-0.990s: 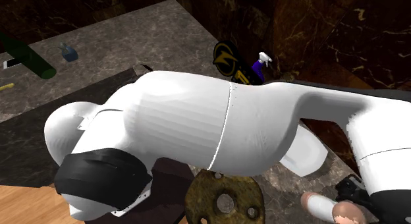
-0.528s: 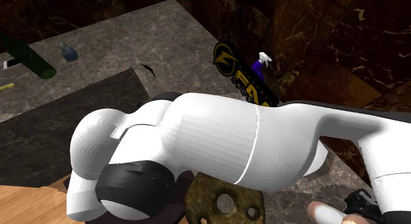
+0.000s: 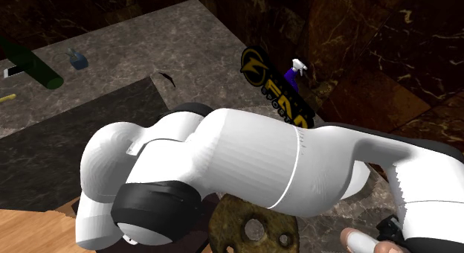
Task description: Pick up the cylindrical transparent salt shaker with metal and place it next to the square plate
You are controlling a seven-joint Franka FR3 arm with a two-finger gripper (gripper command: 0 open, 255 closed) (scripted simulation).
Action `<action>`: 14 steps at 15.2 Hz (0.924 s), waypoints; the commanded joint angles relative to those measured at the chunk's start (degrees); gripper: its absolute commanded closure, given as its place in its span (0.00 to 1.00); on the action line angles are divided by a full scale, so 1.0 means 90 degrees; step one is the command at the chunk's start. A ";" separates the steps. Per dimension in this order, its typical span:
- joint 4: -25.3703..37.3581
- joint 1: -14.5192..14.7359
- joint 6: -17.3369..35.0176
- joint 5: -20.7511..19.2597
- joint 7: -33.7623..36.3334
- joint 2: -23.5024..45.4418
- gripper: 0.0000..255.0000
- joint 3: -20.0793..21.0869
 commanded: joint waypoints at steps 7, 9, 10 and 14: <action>-0.0492 0.0043 0.0577 0.0043 0.0004 0.0094 1.00 0.0036; -0.0489 0.0042 0.0575 0.0044 0.0004 0.0096 1.00 0.0036; -0.0488 0.0042 0.0575 0.0044 0.0004 0.0096 1.00 0.0036; -0.0488 0.0042 0.0575 0.0044 0.0004 0.0096 1.00 0.0036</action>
